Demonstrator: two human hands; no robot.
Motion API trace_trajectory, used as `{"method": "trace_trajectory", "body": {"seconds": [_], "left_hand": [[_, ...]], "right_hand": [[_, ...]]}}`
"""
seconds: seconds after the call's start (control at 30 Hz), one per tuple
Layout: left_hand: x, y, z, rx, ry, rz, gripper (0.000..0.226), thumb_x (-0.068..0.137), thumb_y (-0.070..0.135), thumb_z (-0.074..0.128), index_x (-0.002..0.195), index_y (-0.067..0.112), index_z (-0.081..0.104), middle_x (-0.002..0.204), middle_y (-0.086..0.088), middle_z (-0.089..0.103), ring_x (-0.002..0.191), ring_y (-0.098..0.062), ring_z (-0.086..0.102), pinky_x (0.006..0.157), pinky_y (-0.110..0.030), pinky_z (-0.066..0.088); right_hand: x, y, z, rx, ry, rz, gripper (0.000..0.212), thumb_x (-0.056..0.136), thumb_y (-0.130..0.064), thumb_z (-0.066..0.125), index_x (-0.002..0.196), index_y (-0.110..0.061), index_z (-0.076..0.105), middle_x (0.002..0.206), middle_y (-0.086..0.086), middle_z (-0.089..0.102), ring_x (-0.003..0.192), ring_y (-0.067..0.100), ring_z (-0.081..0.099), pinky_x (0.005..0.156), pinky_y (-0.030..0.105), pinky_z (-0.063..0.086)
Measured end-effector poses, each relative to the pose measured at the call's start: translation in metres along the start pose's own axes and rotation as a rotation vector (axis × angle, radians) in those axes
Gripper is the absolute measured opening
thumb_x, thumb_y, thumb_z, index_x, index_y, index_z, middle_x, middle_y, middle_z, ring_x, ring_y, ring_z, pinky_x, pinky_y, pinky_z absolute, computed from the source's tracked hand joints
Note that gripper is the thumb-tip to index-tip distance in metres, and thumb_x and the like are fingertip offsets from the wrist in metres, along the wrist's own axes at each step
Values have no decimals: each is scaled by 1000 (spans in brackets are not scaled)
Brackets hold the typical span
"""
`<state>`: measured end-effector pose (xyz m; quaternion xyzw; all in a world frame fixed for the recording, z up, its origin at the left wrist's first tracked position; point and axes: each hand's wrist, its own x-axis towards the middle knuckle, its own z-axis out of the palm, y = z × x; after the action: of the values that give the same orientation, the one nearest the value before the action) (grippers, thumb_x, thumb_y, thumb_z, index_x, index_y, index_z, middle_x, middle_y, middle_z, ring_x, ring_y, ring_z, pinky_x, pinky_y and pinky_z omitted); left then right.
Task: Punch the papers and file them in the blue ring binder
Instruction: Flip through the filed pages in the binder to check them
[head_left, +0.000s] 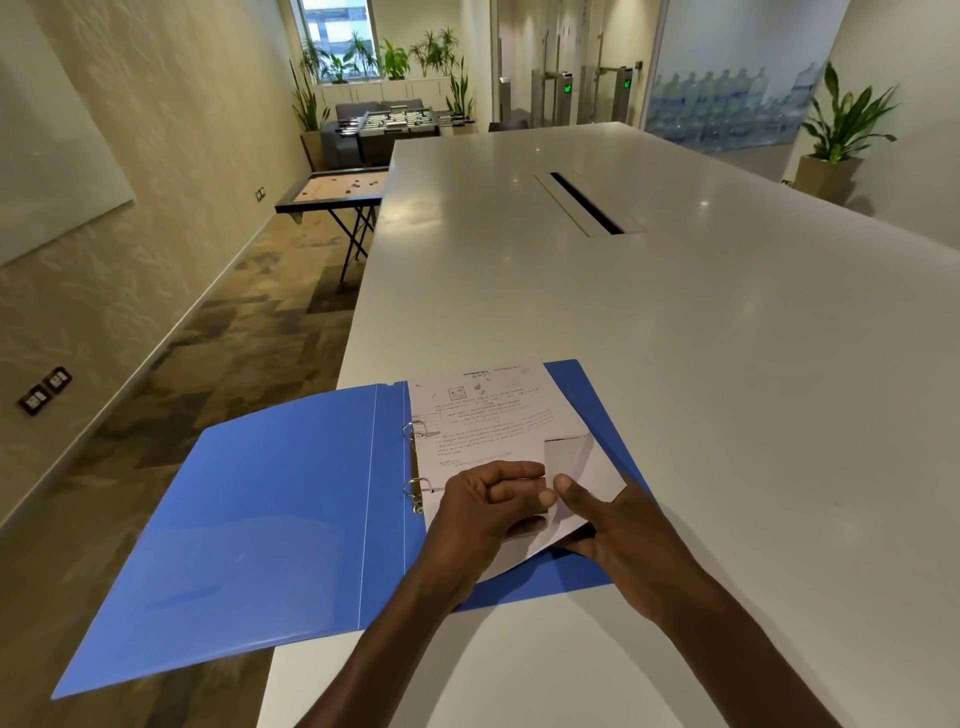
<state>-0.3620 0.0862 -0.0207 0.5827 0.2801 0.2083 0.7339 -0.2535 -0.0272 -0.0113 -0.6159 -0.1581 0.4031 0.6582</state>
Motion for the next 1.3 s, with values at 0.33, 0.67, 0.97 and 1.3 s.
{"method": "trace_trajectory", "body": {"seconds": [0.33, 0.67, 0.97, 1.3], "left_hand": [[2, -1, -3, -59, -31, -6, 21, 84, 17, 67, 104, 9, 72, 84, -8, 73, 72, -18, 66, 70, -26, 58], [-1, 1, 2, 122, 9, 74, 35, 75, 35, 74, 98, 9, 74, 88, -11, 75, 80, -26, 71, 78, -36, 60], [-25, 32, -3, 77, 409, 129, 22, 75, 24, 81, 93, 13, 74, 83, 2, 77, 75, -17, 73, 81, -41, 60], [-113, 42, -67, 3, 925, 306, 22, 68, 27, 79, 78, 16, 62, 73, 1, 73, 67, -16, 71, 71, -30, 57]], "right_hand": [[0, -1, -1, 104, -71, 41, 33, 86, -16, 65, 117, -12, 57, 99, 13, 68, 79, 27, 71, 52, 28, 57], [3, 4, 0, -76, -6, 30, 45, 83, -27, 69, 121, -6, 58, 94, 11, 68, 67, 18, 71, 48, 18, 52], [6, -2, -6, -40, 42, 5, 15, 87, -30, 66, 96, -29, 55, 91, 0, 70, 85, 19, 69, 63, 31, 59], [8, 5, -12, -210, 63, -30, 10, 89, -31, 66, 90, -36, 58, 102, -10, 67, 100, 16, 63, 93, 40, 52]]}}
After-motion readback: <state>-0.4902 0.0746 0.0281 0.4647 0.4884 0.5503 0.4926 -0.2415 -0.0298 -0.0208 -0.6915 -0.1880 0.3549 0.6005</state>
